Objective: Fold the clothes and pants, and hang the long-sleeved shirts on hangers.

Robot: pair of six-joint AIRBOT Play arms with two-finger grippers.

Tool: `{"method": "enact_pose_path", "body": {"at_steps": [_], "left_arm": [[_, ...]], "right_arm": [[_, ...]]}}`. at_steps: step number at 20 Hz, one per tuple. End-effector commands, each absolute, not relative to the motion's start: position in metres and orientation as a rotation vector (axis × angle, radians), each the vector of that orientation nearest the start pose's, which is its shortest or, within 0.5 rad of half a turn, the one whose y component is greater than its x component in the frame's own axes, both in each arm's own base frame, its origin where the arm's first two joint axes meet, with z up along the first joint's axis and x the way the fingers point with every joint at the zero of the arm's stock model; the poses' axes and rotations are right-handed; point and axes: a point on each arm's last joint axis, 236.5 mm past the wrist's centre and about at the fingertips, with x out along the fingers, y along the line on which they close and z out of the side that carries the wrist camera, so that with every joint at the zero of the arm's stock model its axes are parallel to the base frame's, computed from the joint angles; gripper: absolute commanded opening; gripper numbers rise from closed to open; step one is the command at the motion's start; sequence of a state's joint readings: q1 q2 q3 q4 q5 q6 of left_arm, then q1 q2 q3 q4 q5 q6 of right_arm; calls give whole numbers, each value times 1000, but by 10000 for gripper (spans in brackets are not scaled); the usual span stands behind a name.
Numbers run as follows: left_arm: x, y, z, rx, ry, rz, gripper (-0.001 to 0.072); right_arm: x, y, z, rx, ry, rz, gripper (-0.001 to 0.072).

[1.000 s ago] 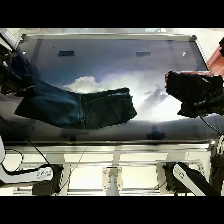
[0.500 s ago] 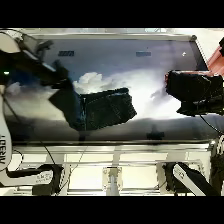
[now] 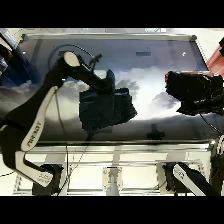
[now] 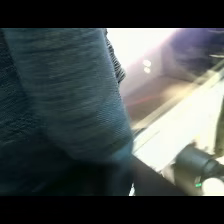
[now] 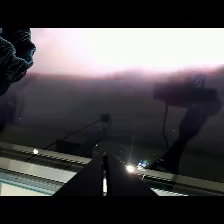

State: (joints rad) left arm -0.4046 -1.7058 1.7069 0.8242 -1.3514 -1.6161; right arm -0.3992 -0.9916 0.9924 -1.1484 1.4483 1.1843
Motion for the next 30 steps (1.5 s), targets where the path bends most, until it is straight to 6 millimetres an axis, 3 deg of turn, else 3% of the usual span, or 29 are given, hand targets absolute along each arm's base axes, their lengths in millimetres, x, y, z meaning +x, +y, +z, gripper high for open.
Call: {"method": "enact_pose_path", "body": {"at_steps": [1,2,4,5,7,8,10,12,13,15,17,19,22,26,30], "left_arm": [[372,-369,38,-492,1490,-882,560],[371,-376,40,-525,1485,-923,620],[374,-388,52,-553,1422,-1015,620],[377,-393,59,-573,1385,-1044,621],[387,-398,71,-619,1324,-1066,620],[392,-395,71,-617,1310,-1057,619],[399,-379,66,-545,1292,-1018,560],[409,-346,50,-421,1313,-870,529],[411,-322,39,-330,1338,-778,528],[404,-258,20,-71,1416,-573,530],[393,-200,16,142,1475,-411,531],[389,-165,25,221,1457,-309,531],[369,-127,29,210,1444,-242,531],[326,-76,15,115,1447,-142,531],[290,-49,1,29,1415,-62,530]], "right_arm": [[284,-15,51,287,1279,231,31],[284,-15,51,287,1279,231,31],[285,-15,52,289,1276,233,33],[287,-12,53,290,1263,245,67],[300,5,60,313,1191,326,297],[309,18,65,319,1139,379,341],[324,45,72,292,1056,484,361],[338,71,63,259,1047,539,661],[345,84,53,235,1053,568,677],[356,118,22,180,1094,642,677],[367,151,-13,136,1154,707,677],[374,181,-45,116,1240,776,678],[391,212,-71,88,1311,852,681],[416,216,-81,50,1313,845,681],[390,233,-97,69,1413,923,671]]}}
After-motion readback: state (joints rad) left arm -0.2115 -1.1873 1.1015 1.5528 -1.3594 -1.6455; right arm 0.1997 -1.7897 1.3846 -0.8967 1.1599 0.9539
